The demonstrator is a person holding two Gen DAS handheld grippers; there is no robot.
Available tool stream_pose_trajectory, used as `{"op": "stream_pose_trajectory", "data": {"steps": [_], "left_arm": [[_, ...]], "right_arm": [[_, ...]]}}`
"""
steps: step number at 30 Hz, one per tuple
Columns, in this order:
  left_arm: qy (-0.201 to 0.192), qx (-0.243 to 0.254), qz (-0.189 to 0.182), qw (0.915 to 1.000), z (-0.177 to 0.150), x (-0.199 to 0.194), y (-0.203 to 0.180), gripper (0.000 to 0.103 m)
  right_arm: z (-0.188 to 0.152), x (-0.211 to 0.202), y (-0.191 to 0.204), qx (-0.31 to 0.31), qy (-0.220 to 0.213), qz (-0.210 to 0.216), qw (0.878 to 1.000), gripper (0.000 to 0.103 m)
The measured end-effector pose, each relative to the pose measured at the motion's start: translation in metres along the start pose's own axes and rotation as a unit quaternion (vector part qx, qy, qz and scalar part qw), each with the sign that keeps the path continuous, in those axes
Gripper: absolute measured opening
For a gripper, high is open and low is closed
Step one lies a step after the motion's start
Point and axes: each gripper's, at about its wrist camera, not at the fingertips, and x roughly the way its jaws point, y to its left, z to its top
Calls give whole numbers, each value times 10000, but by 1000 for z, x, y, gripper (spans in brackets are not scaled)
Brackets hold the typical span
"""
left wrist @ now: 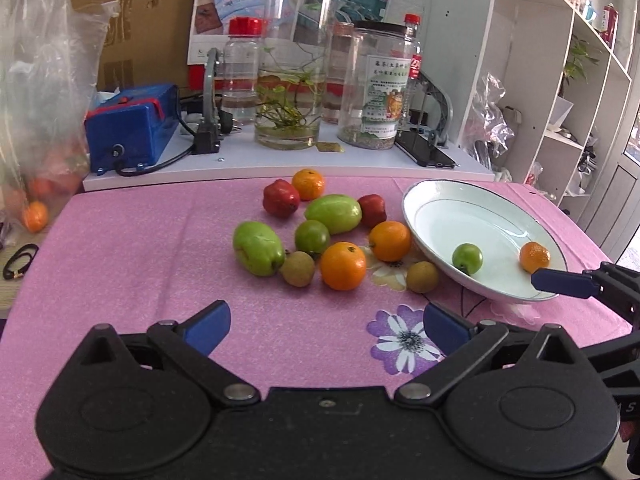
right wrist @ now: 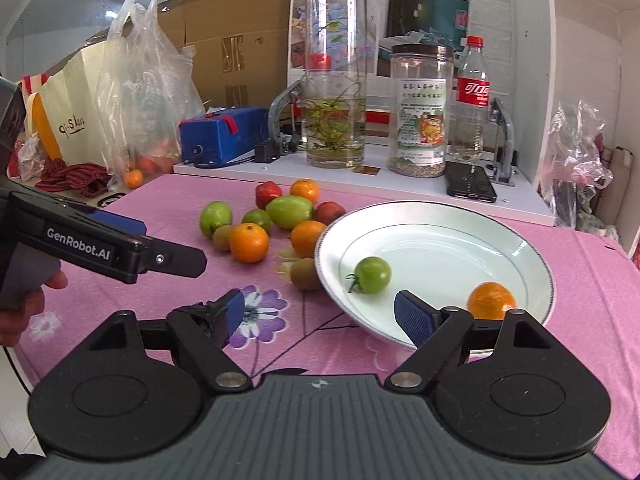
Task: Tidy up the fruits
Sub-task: 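Lift both open grippers away from the plate, then close the left gripper on an oblong green fruit while the right gripper grasps a mandarin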
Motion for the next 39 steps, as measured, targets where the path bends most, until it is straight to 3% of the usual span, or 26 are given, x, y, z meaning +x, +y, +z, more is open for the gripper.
{"op": "stream_pose_trajectory", "data": {"steps": [4, 9, 14, 20, 29, 39], "left_arm": [[-75, -144, 101, 9998, 0, -4, 17, 103], [-135, -267, 205, 9993, 6, -4, 35, 103], [-226, -459, 3, 9987, 16, 4, 51, 103], [-103, -610, -79, 9981, 28, 26, 59, 103], [142, -1209, -212, 9923, 39, 63, 73, 103], [292, -1124, -443, 9922, 42, 80, 67, 103]], "right_arm": [[3, 9, 17, -140, 73, 183, 9997, 103], [14, 23, 30, -299, 80, 295, 9991, 88], [23, 42, 39, -408, 101, 429, 9982, 79], [29, 63, 45, -447, 216, 438, 9978, 76], [35, 85, 44, -485, 272, 529, 9970, 74], [36, 100, 40, -419, 373, 610, 9966, 65]]}}
